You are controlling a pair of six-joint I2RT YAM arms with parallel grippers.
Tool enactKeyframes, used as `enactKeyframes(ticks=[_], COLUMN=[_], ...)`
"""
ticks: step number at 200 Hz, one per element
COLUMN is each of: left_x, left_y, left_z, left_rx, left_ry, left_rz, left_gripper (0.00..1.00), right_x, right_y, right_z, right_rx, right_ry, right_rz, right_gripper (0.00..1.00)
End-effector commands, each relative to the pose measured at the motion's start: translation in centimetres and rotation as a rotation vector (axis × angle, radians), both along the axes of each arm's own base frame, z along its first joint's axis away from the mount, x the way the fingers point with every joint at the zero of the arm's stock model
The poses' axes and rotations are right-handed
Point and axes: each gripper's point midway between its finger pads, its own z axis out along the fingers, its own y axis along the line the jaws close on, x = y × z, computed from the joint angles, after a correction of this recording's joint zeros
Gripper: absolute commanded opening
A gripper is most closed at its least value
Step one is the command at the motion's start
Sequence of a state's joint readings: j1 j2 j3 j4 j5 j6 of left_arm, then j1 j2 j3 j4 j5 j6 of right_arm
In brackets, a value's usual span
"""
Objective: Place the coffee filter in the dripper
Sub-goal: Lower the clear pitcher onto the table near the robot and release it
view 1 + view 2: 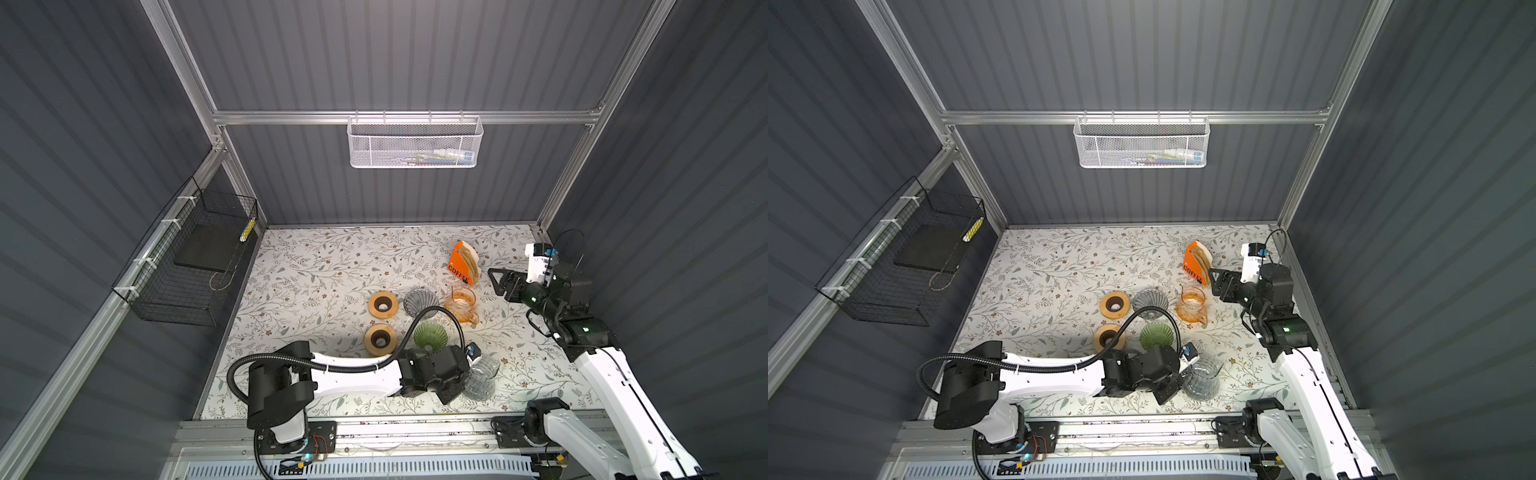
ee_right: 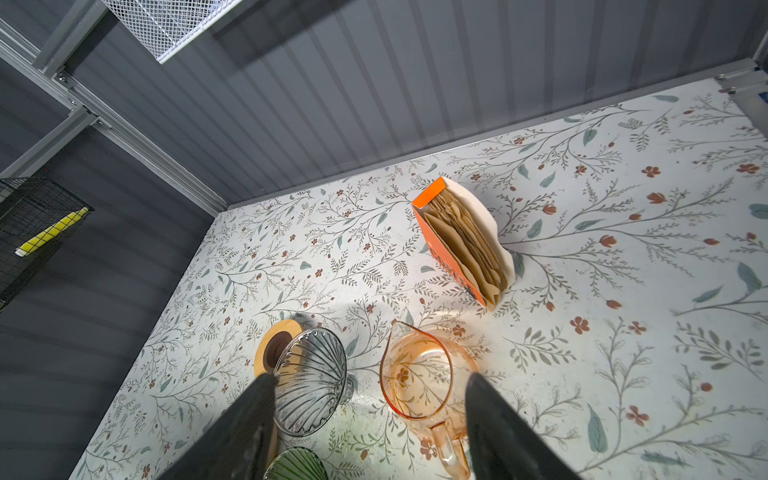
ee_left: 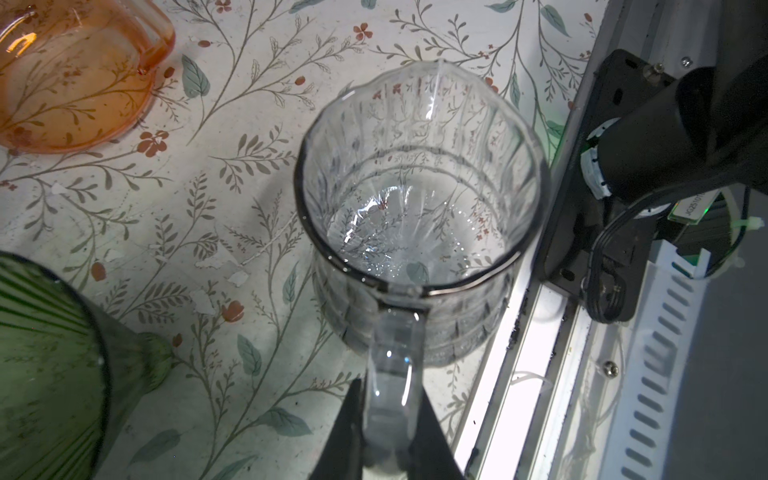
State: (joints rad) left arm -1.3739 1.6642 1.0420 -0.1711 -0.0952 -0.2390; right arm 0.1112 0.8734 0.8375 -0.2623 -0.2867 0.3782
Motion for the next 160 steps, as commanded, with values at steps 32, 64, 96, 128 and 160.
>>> enactKeyframes(ticks=[32, 64, 96, 128, 160], left_x=[0.24, 0.36, 0.44, 0.55, 0.58], left_y=[-1.19, -1.07, -0.91, -0.75, -0.68], left_z=[0.98, 0.61, 0.38, 0.35, 0.32], left_rx=[-0.037, -0.025, -0.016, -0.011, -0.007], left_ry=[-0.032, -0.037, -0.041, -0.048, -0.051], left_rz=[-0.012, -0.011, -0.005, -0.002, 0.001], left_gripper=[0.0, 0.0, 0.05, 0.12, 0.27], right_x=[-0.28, -0.3, -0.29, -0.23, -0.19], right_y=[-0.02, -0.02, 0.0, 0.04, 0.07], right_z=[-0.14, -0.1, -0.07, -0.09, -0.02], right_rx=[0.009, 0.009, 0.011, 0.013, 0.015], right_ry=[-0.004, -0.004, -0.005, -0.004, -0.005], right_rz=[0.003, 0.003, 0.003, 0.005, 0.006], right_gripper=[0.73, 0.74, 0.74, 0.75, 0.75])
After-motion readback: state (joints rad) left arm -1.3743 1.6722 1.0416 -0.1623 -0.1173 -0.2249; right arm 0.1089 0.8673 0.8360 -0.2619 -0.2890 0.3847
